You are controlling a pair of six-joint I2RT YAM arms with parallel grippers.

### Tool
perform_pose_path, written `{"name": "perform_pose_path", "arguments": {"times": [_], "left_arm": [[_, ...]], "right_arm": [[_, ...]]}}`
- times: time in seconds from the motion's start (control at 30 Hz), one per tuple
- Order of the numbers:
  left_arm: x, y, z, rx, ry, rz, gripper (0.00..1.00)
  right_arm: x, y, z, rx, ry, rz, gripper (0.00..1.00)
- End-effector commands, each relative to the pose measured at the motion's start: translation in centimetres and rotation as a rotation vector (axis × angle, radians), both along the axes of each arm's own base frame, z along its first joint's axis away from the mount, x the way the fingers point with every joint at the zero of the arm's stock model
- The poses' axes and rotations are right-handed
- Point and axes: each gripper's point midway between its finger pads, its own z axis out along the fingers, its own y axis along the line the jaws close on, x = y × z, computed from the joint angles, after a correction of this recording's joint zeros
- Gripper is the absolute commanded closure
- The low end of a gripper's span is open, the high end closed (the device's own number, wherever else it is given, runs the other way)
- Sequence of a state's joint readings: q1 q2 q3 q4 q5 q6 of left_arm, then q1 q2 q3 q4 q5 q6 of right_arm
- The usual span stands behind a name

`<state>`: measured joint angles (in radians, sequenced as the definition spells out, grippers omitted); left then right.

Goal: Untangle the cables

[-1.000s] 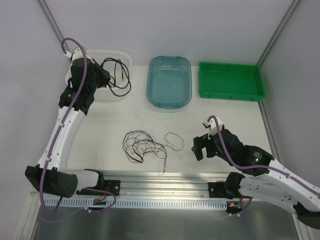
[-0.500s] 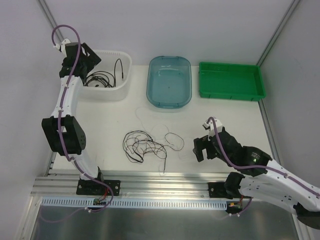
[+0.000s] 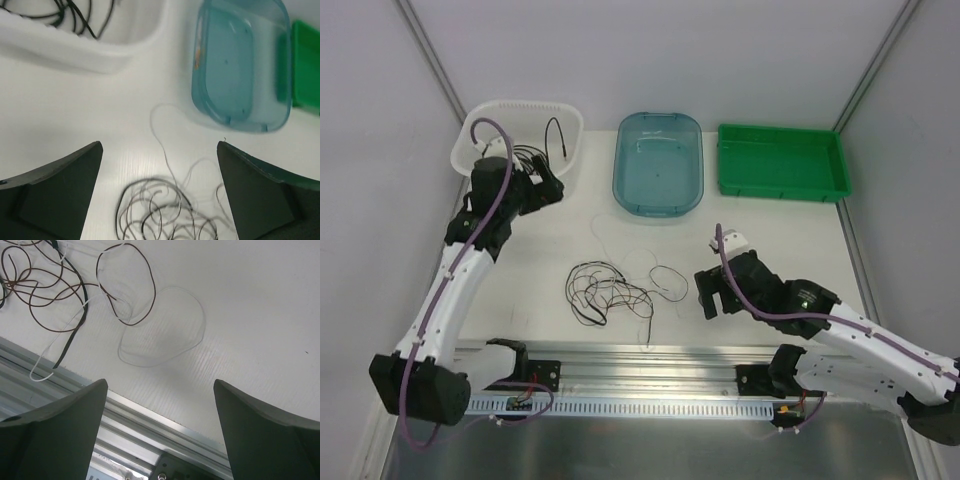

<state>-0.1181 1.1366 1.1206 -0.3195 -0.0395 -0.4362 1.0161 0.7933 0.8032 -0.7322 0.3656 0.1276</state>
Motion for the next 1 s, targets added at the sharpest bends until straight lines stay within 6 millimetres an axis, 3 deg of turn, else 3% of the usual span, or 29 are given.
{"name": "perform_pose_path", "arguments": {"times": [0.0, 0.03, 0.17, 0.3, 0.5, 0.67, 0.97], "left_arm": [[-5.8, -2.6, -3.6, 0.055, 0.098, -0.176, 0.01], [-7.4, -3.2, -5.8, 0.052, 0.154, -0.206, 0.01], [-12.5, -7.2, -9.5, 0.027, 0.252, -0.368, 0.01], [-15.3, -8.9, -13.4, 0.040, 0.362, -0.401, 0.01], [-16.1, -10.0, -17.3, 0.147, 0.479, -0.359, 0.01], [-16.0, -10.7, -19.0, 0.223, 0.510, -0.346, 0.01], [-16.7, -10.9, -22.4, 0.263, 0.586, -0.323, 0.07]], "right_arm": [[0.8, 1.9, 1.0, 0.058, 0.021, -0.021, 0.09], [1.1, 2.2, 0.7, 0.061, 0.037, -0.029, 0.11], [2.0, 3.7, -1.9, 0.075, 0.136, -0.068, 0.23], [2.6, 4.5, -4.7, 0.079, 0.233, -0.150, 0.31], [2.4, 3.4, -8.6, 0.041, 0.325, -0.306, 0.34], [2.5, 3.6, -9.7, 0.051, 0.338, -0.344, 0.34], [2.1, 1.2, -12.0, -0.011, 0.376, -0.491, 0.35]]}}
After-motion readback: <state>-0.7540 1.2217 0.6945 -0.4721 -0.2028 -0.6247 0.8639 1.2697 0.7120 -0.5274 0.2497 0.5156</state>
